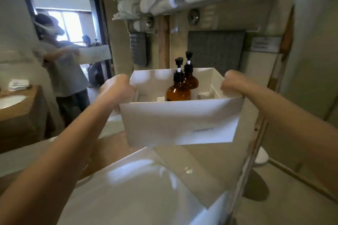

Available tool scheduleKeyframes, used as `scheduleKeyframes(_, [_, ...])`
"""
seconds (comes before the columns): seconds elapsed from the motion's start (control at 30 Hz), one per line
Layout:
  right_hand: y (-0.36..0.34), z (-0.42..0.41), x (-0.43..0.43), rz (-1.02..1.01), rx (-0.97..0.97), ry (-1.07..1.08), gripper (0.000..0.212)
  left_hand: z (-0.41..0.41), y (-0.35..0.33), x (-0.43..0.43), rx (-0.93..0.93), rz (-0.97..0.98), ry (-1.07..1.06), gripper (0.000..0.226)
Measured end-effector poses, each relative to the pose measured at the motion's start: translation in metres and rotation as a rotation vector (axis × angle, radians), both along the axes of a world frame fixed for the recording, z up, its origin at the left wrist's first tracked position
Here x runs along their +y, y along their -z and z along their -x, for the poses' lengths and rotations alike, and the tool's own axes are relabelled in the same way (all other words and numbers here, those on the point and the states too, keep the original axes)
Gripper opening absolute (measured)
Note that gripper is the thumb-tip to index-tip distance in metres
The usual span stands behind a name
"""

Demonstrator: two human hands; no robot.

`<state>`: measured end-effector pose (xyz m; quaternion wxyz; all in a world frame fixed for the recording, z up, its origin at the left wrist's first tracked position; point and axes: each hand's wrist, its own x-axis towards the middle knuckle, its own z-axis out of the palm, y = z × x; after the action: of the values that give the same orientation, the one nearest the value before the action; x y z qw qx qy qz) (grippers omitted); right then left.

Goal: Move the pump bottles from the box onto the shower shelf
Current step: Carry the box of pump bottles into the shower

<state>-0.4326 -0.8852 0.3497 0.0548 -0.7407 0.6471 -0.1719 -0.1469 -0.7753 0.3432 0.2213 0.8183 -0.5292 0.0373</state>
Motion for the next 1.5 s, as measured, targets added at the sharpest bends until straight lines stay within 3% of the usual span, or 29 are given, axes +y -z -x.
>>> scheduleKeyframes(0.4, [-0.007, 0.193, 0.075, -0.026, -0.02, 0.577, 0.005, 0.172, -0.018, -0.092, -0.063, -0.024, 0.553, 0.023])
scheduleKeyframes(0.6, [0.002, 0.267, 0.141, -0.054, -0.006, 0.829, 0.013, 0.266, -0.008, -0.095, -0.089, -0.013, 0.739, 0.016])
scheduleKeyframes(0.77, [0.007, 0.309, 0.188, -0.065, 0.035, 0.973, 0.008, 0.329, 0.002, -0.089, -0.089, -0.023, 0.882, 0.032])
scheduleKeyframes(0.93, [0.009, 0.351, 0.216, -0.07, 0.019, 1.045, 0.014, 0.381, 0.002, -0.082, -0.08, -0.025, 0.974, 0.011])
scheduleKeyframes(1.1, [0.012, 0.394, 0.22, -0.053, -0.03, 1.066, 0.016, 0.419, 0.003, -0.081, -0.074, -0.009, 0.99, 0.023])
scheduleKeyframes(1.5, [0.029, 0.46, 0.19, -0.034, -0.088, 0.994, 0.014, 0.484, 0.016, -0.101, -0.089, -0.05, 0.939, 0.012])
